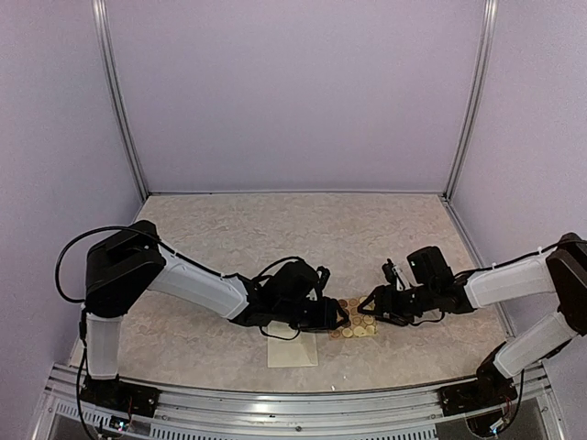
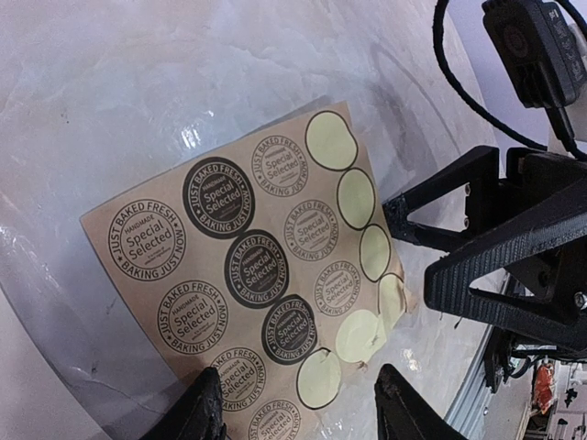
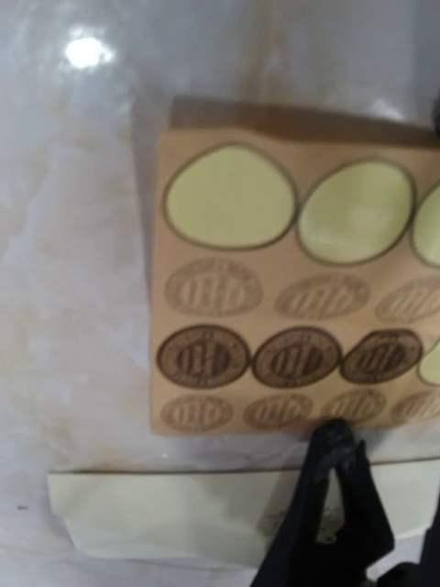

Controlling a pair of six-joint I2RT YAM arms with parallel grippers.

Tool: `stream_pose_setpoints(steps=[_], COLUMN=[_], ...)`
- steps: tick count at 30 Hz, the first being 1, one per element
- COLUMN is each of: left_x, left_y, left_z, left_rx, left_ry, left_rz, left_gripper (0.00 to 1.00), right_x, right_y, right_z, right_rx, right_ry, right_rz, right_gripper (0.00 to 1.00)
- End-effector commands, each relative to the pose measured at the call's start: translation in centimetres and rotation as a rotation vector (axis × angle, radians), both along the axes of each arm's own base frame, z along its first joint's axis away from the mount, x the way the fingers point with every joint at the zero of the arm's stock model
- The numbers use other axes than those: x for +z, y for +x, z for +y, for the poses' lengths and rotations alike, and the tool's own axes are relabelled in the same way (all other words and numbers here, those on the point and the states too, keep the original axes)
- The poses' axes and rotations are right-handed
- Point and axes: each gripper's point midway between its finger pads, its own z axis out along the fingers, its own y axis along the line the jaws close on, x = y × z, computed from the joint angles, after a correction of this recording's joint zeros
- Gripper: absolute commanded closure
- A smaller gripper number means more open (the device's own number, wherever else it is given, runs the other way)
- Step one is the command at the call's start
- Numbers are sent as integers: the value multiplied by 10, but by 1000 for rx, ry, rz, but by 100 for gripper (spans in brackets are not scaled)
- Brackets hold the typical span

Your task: Place the letter into the envelope and seal it

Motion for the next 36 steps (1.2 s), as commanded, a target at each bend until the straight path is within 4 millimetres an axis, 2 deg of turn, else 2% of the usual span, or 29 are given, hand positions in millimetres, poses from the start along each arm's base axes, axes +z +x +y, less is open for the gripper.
stream_pose_setpoints(steps=[1,6,11,16,19,22,25,26,29,30,33,34,36], left_x=[-19,-19,-16,-9,-3,10,41,62,102,127,159,179,200], left_y=[-7,-7,-6,-3,0,6,16,20,26,25,23,19,11], left_z=[3,3,3,3,4,6,15,21,41,49,74,83,97], left_rx=[-17,-16,-11,-3,6,27,63,84,129,141,162,159,135], left_ry=[42,42,39,31,26,14,-15,-40,-67,-97,-105,-134,-157], left_rz=[19,17,11,-3,-23,-65,-147,-189,-290,-331,-405,-437,-488], left_gripper=[47,47,48,48,48,48,45,44,36,33,23,21,19], right_x=[-8,-7,-7,-3,7,25,50,63,96,106,140,152,175], right_y=[1,3,5,5,5,6,6,6,2,0,-9,-13,-22], right_z=[2,7,7,5,6,8,11,13,22,25,33,36,43], right_rx=[-4,2,-11,-23,-27,-24,-2,12,91,122,212,244,319], right_ry=[12,31,31,39,64,109,154,178,236,256,318,346,405], right_rz=[32,32,35,22,2,-47,-111,-144,-218,-240,-308,-330,-372], right_gripper=[32,39,73,97,100,100,100,100,100,100,100,100,100])
